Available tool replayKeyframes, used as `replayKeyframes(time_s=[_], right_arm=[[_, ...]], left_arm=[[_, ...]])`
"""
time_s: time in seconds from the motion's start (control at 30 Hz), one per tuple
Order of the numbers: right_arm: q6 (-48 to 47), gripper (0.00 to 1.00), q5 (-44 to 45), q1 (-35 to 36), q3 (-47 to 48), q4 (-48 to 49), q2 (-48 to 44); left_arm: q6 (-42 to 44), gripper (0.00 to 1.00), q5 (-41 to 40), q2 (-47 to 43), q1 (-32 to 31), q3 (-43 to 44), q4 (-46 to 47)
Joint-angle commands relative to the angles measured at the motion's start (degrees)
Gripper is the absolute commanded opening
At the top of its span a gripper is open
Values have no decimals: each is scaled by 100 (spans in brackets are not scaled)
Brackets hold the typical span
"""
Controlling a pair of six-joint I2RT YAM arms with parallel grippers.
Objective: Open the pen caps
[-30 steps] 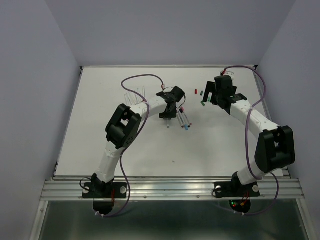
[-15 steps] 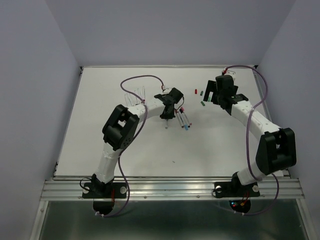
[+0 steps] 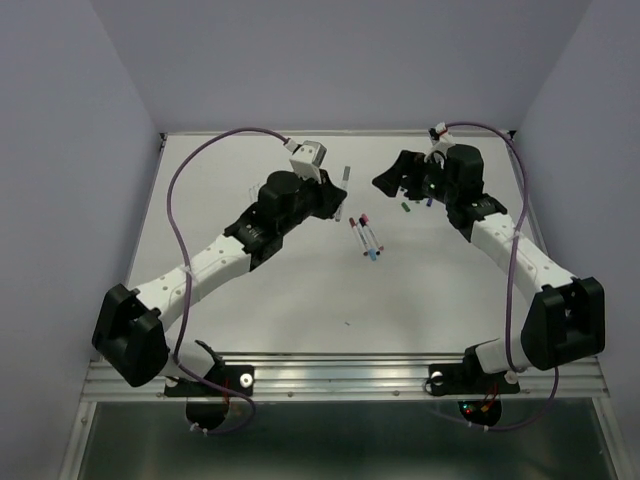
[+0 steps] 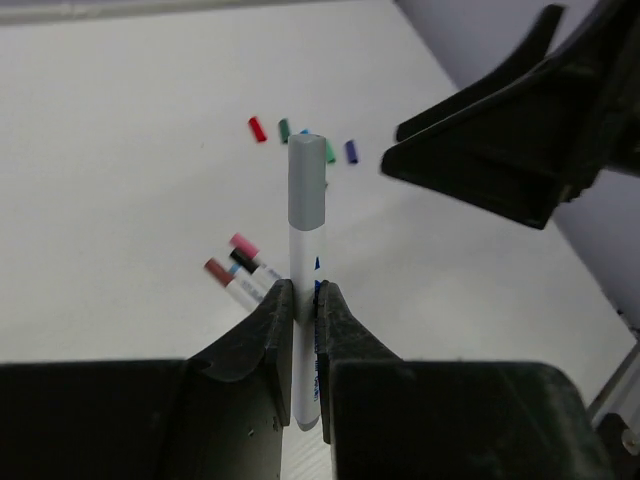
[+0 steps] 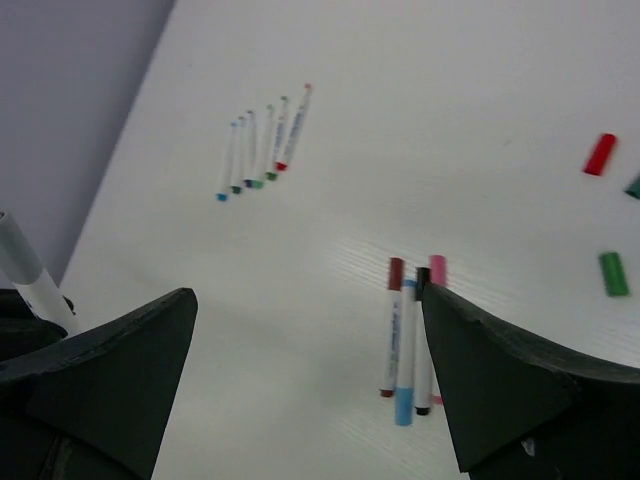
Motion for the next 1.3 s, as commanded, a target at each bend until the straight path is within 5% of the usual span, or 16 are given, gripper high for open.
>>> replayKeyframes(time_s=[0.0, 0.5, 0.87, 1.27], right_arm=[[659, 100, -2283, 18, -148, 1775, -123], [1075, 99, -2920, 131, -148, 2693, 17], [1215, 40, -2929, 299, 212, 2852, 439], [1268, 34, -3105, 299, 195, 2817, 518]], left_arm=[[472, 0, 1079, -255, 24, -331, 1225], [129, 0, 1431, -167, 67, -208, 1287], [-3, 0, 1687, 61, 59, -76, 1340], [-275, 0, 1590, 96, 103, 38, 1507]])
